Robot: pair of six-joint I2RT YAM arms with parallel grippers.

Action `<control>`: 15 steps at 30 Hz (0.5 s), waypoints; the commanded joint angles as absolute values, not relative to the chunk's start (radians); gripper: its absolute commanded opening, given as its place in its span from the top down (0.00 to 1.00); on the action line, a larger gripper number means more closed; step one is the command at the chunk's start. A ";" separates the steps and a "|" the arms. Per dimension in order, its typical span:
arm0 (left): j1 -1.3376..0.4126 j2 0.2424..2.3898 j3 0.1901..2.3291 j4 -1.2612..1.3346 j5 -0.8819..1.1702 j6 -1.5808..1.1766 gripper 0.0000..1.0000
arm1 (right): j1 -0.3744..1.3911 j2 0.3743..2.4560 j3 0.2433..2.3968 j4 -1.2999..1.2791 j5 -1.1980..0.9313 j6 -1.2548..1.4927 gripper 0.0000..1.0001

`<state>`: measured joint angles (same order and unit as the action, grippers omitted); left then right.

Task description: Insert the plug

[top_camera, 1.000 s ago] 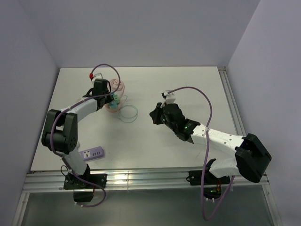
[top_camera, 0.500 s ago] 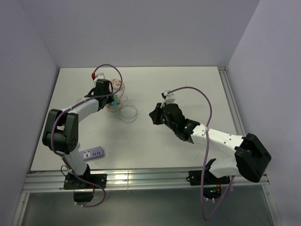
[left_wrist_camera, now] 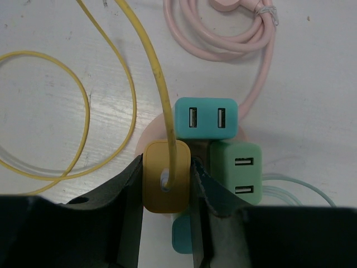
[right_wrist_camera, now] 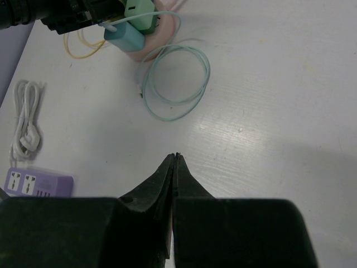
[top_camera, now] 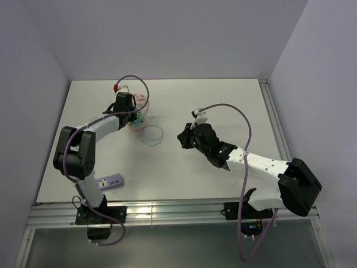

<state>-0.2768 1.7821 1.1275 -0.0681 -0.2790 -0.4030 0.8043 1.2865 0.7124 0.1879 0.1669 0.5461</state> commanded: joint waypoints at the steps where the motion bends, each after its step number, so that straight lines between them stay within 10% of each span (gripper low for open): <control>1: -0.299 1.830 1.131 -0.133 -0.256 -0.361 1.00 | 0.798 1.285 0.710 0.229 0.169 0.549 1.00; 15: -0.347 1.905 1.172 -0.232 -0.301 -0.362 1.00 | 0.798 1.282 0.709 0.232 0.147 0.557 1.00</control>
<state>-0.3264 1.8359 1.1893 -0.0826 -0.3298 -0.3763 0.8043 1.2865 0.7120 0.1898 0.1566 0.5529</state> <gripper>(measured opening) 0.364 0.005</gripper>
